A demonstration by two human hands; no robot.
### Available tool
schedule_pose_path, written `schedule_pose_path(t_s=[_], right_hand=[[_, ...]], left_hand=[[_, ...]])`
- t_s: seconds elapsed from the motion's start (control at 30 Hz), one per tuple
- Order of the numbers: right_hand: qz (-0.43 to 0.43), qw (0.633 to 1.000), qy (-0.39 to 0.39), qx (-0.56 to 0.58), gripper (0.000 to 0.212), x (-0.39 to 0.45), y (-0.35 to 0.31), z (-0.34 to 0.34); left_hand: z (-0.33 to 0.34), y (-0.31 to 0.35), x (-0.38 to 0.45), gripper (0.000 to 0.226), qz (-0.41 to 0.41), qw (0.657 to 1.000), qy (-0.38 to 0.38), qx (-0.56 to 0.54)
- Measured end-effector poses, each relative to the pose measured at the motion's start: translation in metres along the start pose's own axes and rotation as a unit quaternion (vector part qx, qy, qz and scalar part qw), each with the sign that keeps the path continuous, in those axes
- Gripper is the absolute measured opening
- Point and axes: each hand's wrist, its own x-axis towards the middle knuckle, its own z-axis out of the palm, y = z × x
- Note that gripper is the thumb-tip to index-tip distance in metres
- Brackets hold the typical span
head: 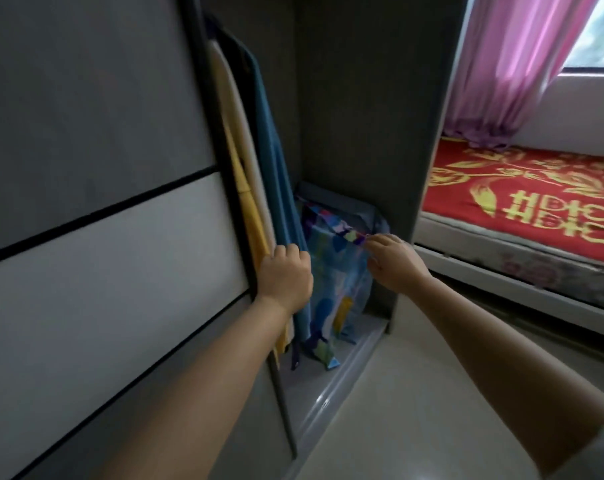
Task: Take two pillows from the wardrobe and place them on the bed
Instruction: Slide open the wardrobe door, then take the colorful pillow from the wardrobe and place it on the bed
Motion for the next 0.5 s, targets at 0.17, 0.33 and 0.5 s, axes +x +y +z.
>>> schedule_pose_path(t_s=[0.17, 0.33, 0.5], right_hand=[[0.028, 0.997, -0.06, -0.031, 0.03, 0.059, 0.112, 0.007], [0.059, 0.991, -0.117, -0.036, 0.027, 0.141, 0.199, 0.031], [0.093, 0.98, -0.174, -0.013, 0.026, 0.234, 0.237, 0.091]], left_hand=[[0.046, 0.07, 0.122, 0.033, -0.024, 0.998, -0.057, -0.031], [0.094, 0.087, 0.223, 0.033, -0.068, 0.987, -0.146, -0.028], [0.159, 0.079, 0.305, 0.03, -0.089, 0.974, -0.204, -0.035]])
